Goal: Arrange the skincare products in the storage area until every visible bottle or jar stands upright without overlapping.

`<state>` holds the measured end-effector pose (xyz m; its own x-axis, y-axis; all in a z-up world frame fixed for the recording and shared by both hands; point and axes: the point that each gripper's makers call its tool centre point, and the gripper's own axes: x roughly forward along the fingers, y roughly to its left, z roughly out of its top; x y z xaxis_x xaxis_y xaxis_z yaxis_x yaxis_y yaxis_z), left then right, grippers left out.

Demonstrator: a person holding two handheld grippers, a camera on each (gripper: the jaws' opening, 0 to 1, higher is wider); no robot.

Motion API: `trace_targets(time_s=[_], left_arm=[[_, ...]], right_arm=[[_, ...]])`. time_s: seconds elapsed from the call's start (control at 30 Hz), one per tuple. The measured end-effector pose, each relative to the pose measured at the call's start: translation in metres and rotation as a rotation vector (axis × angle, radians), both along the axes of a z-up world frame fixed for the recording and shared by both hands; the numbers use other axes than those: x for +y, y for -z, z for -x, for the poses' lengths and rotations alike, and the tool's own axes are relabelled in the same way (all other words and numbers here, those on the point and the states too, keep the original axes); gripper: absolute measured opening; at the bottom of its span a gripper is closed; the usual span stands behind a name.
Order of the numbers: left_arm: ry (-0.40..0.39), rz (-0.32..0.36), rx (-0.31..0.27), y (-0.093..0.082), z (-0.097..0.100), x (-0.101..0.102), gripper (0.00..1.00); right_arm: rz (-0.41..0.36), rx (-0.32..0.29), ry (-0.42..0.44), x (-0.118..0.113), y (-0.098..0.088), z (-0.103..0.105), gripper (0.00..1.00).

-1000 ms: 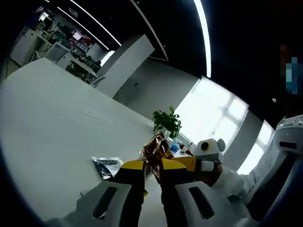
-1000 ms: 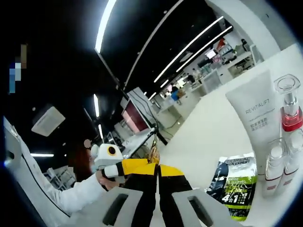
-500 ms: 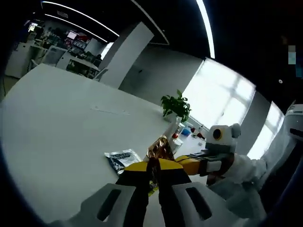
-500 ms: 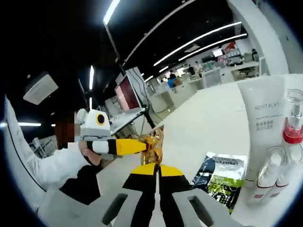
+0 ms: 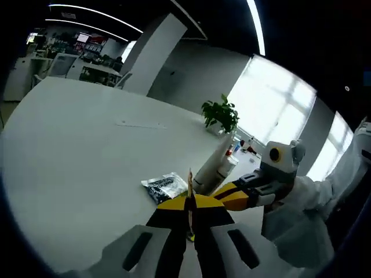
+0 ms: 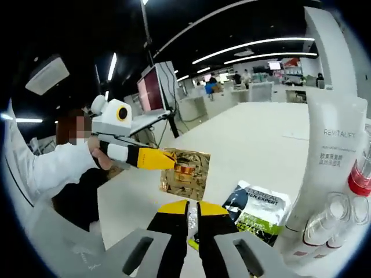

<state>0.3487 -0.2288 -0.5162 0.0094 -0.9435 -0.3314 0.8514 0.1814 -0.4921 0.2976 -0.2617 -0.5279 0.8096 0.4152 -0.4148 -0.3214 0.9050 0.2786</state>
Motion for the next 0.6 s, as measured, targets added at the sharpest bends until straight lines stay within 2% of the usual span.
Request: trace_targets(time_s=[0.2,0.3,0.37,0.43,0.6], left_arm=[[-0.004,-0.048,0.027,0.020,-0.016,-0.004,0.00],[0.008,-0.088,0.076,0.033,-0.022,-0.004,0.00],[0.003,-0.115,0.062,0.040,-0.029,-0.004,0.00],[-0.002,-0.122,0.074,0.044,-0.036,-0.007,0.00],[0.010,-0.161,0.076,0.053,-0.037,-0.011,0.00]], right_arm=[[0.007,0.001,-0.010,0.001,0.000,-0.001,0.00],[0.022,0.003,-0.028,0.006,0.002,-0.002,0.00],[0.050,0.006,-0.043,0.008,0.004,-0.002,0.00],[0.083,0.007,-0.056,0.009,0.007,-0.002,0.00],[0.123,0.003,-0.072,0.015,0.016,-0.010,0.00]])
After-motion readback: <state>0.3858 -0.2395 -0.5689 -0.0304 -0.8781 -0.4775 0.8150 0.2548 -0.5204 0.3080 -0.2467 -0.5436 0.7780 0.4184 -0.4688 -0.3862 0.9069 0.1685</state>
